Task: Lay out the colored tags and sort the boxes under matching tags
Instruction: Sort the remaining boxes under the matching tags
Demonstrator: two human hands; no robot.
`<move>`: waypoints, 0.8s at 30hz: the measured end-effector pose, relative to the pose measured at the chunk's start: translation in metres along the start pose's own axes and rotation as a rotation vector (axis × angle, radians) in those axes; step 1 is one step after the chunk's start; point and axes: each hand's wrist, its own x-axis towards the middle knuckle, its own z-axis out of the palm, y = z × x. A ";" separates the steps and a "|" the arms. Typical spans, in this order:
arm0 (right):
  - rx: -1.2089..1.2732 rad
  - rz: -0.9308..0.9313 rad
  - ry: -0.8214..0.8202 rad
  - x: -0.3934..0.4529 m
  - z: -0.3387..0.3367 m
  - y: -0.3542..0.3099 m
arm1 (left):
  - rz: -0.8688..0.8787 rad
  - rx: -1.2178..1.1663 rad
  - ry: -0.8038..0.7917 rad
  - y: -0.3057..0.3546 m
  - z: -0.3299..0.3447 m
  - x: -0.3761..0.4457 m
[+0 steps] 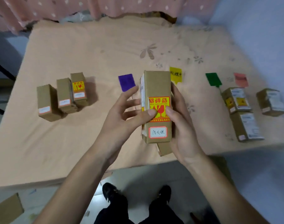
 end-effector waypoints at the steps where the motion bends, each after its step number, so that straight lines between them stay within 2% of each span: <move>1: 0.004 -0.030 0.030 -0.006 -0.023 -0.006 | -0.005 0.013 -0.036 -0.004 0.024 0.004; 6: 0.070 -0.113 0.211 -0.034 -0.137 -0.036 | -0.066 0.053 -0.150 -0.031 0.154 0.016; 12: 0.081 -0.117 0.409 -0.062 -0.253 -0.077 | -0.084 0.137 -0.317 -0.045 0.288 0.030; 16: 0.082 -0.120 0.503 -0.072 -0.311 -0.094 | -0.096 0.175 -0.432 -0.054 0.352 0.044; 24: 0.061 -0.084 0.668 -0.041 -0.399 -0.096 | -0.218 0.127 -0.531 -0.100 0.433 0.111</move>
